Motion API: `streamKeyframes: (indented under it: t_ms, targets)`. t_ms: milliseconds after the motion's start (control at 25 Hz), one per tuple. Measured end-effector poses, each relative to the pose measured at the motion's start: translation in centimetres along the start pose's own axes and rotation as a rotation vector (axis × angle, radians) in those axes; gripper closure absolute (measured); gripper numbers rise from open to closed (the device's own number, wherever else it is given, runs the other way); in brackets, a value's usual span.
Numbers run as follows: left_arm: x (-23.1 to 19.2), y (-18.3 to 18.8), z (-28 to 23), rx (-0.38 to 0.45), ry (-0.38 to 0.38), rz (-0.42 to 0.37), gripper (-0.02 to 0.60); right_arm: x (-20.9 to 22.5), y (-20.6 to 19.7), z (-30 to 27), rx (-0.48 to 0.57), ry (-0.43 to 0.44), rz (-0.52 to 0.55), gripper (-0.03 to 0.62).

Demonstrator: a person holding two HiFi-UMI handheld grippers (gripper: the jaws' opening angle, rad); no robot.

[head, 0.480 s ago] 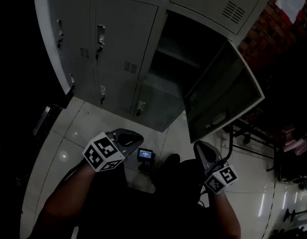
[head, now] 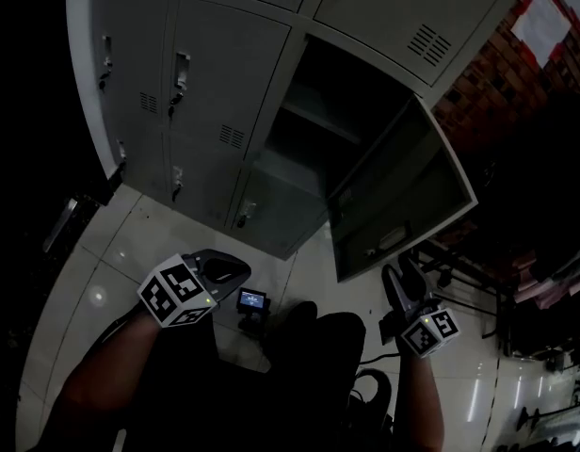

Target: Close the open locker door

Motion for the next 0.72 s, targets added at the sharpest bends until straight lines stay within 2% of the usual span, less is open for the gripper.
streamKeyframes:
  t_ms: [320,560,720]
  targets:
    - [0.1,0.1,-0.1,0.005,0.004,0.009,0.569,0.3,0.0,-3.2,-0.027,0.129,0.031,0.39]
    - [-0.1,0.2,0.0,0.003,-0.001,0.013,0.569,-3.4,-0.7,-5.7,-0.037,0.257,0.042,0.424]
    - [-0.1,0.2,-0.3,0.004,0.004,0.017,0.569,-5.7,-1.4,-8.5,-0.042,0.295,0.051,0.443]
Point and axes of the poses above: the fingertips, and each gripper's own axes: z backward along the fingers, x to its right, y out of its top, the point moved 1 cm from there along z, backward along the fingers, and after that the axes turned 10 degrees about x, right-handed, at the moved point
